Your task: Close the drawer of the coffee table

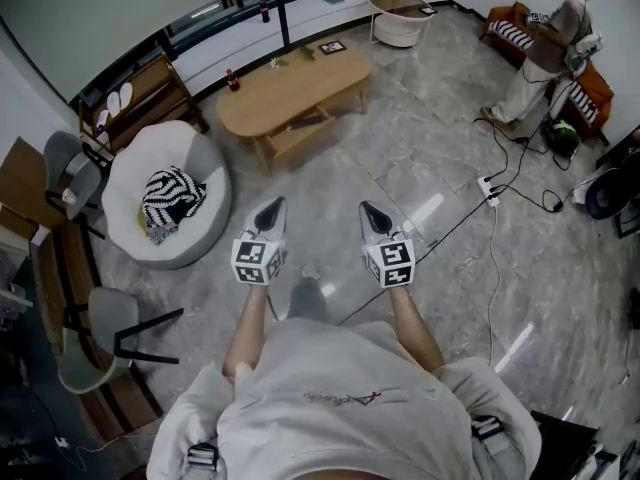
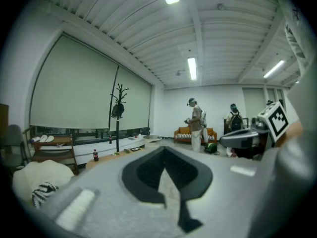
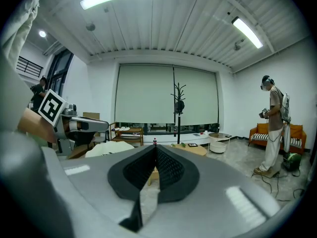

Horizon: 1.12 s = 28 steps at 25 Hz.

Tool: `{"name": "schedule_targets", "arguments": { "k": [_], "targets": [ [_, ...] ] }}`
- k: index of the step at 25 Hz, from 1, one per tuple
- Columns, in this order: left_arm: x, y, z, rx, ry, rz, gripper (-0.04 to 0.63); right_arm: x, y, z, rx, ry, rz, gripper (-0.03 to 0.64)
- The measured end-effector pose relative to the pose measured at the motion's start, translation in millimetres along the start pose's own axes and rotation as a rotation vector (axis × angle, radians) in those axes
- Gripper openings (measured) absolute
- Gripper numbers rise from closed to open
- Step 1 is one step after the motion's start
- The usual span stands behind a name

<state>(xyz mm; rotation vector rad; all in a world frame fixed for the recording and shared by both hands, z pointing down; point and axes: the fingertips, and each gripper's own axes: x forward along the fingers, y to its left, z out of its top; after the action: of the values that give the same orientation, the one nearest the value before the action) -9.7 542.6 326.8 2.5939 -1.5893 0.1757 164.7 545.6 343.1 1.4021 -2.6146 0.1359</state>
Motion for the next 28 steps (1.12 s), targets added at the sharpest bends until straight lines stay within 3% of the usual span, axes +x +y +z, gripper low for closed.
{"name": "schedule_targets", "arguments": {
  "k": [10, 28],
  "targets": [
    [85, 59, 8, -0.032, -0.003, -0.033, -0.002, 89, -37, 23, -0.024, 0.021, -0.019, 0.005],
    [225, 204, 46, -0.037, -0.018, -0.088, -0.002, 267, -89, 82, -0.048, 0.005, -0.092, 0.005]
  ]
}}
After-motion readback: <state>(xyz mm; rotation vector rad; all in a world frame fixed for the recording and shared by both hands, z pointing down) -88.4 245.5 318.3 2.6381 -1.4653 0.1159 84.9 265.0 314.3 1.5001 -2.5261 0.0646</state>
